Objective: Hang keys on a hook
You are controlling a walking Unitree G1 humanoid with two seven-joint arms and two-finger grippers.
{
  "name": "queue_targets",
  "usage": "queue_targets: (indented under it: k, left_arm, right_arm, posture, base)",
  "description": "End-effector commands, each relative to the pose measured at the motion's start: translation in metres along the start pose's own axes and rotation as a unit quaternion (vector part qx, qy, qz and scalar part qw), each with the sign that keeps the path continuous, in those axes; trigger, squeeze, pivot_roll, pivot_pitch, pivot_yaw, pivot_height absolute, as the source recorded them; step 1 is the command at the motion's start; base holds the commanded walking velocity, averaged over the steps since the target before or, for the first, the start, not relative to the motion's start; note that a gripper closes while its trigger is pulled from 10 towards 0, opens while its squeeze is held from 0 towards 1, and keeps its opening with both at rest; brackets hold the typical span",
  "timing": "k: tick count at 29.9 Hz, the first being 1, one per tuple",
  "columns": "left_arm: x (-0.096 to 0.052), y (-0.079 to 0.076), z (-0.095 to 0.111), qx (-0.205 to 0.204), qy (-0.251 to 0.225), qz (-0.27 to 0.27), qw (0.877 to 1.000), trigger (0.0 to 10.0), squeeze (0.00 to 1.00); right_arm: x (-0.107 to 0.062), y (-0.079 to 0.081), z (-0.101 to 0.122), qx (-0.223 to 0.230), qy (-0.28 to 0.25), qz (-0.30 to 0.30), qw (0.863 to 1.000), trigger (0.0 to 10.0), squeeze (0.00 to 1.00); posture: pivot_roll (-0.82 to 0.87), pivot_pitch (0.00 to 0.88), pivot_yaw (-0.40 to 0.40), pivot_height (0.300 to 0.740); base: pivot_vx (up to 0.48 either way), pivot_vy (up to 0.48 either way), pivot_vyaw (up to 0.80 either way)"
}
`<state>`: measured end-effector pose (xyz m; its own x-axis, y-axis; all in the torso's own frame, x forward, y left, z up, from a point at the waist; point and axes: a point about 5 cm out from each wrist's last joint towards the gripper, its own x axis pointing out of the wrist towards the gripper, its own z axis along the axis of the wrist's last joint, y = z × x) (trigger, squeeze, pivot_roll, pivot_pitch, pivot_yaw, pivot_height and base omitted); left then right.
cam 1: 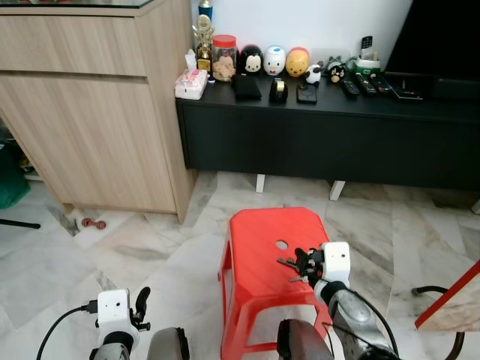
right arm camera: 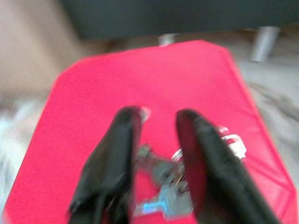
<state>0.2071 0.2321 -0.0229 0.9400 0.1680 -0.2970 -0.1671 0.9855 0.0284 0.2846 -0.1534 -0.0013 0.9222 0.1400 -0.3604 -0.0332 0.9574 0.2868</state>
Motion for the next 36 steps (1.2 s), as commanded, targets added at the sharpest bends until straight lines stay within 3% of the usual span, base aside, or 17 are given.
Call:
queue_targets:
  k: [1, 2, 6, 8, 11, 20, 21, 22, 36]
  left_arm:
    - [-0.002, -0.002, -0.002, 0.004, 0.004, -0.005, 1.000, 10.0, 0.00]
    - [-0.004, -0.002, -0.004, 0.006, 0.005, -0.007, 1.000, 10.0, 0.00]
    - [-0.008, -0.002, -0.005, 0.009, 0.006, -0.008, 1.000, 10.0, 0.00]
    - [-0.010, 0.000, -0.006, 0.012, 0.008, -0.007, 1.000, 10.0, 0.00]
    - [-0.011, 0.001, -0.007, 0.012, 0.008, -0.005, 1.000, 10.0, 0.00]
    - [-0.015, 0.001, -0.011, 0.018, 0.017, -0.005, 1.000, 10.0, 0.00]
    - [-0.015, 0.001, -0.011, 0.018, 0.016, -0.004, 1.000, 10.0, 0.00]
    - [-0.016, 0.001, -0.011, 0.018, 0.016, -0.002, 1.000, 10.0, 0.00]
    - [-0.021, -0.002, -0.014, 0.025, 0.020, -0.005, 0.999, 10.0, 0.00]
  right_arm:
    - [0.003, -0.002, 0.004, 0.048, -0.002, -0.006, 0.999, 10.0, 0.00]
    - [0.004, 0.001, 0.003, 0.064, 0.003, 0.003, 0.998, 10.0, 1.00]
    - [0.004, 0.006, -0.001, 0.058, 0.013, 0.013, 0.998, 10.0, 1.00]
    - [0.005, 0.007, -0.009, 0.128, 0.035, 0.001, 0.991, 10.0, 1.00]
    - [0.004, 0.005, -0.012, 0.146, 0.046, -0.007, 0.988, 10.0, 1.00]
    - [-0.003, -0.002, -0.019, 0.120, 0.049, -0.013, 0.991, 10.0, 1.00]
    - [-0.003, -0.002, -0.018, 0.119, 0.046, -0.010, 0.992, 10.0, 0.74]
    - [-0.002, 0.000, -0.017, 0.118, 0.041, 0.006, 0.992, 10.0, 0.00]
    - [-0.004, -0.002, -0.024, 0.160, 0.056, 0.000, 0.985, 10.0, 0.00]
  posture:
    - [0.03, 0.039, -0.078, 0.581]
    - [0.03, 0.044, -0.077, 0.581]
    - [0.04, 0.050, -0.080, 0.581]
    - [0.05, 0.055, -0.085, 0.581]
    - [0.05, 0.059, -0.085, 0.581]
    - [0.04, 0.085, -0.092, 0.581]
    - [0.04, 0.087, -0.093, 0.581]
    - [0.04, 0.088, -0.094, 0.581]
    - [0.05, 0.095, -0.104, 0.581]
  base:
    - [0.000, 0.000, 0.00]
    - [0.000, 0.000, 0.00]
    - [0.000, 0.000, 0.00]
    - [0.000, 0.000, 0.00]
    - [0.000, 0.000, 0.00]
    - [0.000, 0.000, 0.00]
    - [0.000, 0.000, 0.00]
    - [0.000, 0.000, 0.00]
    - [0.000, 0.000, 0.00]
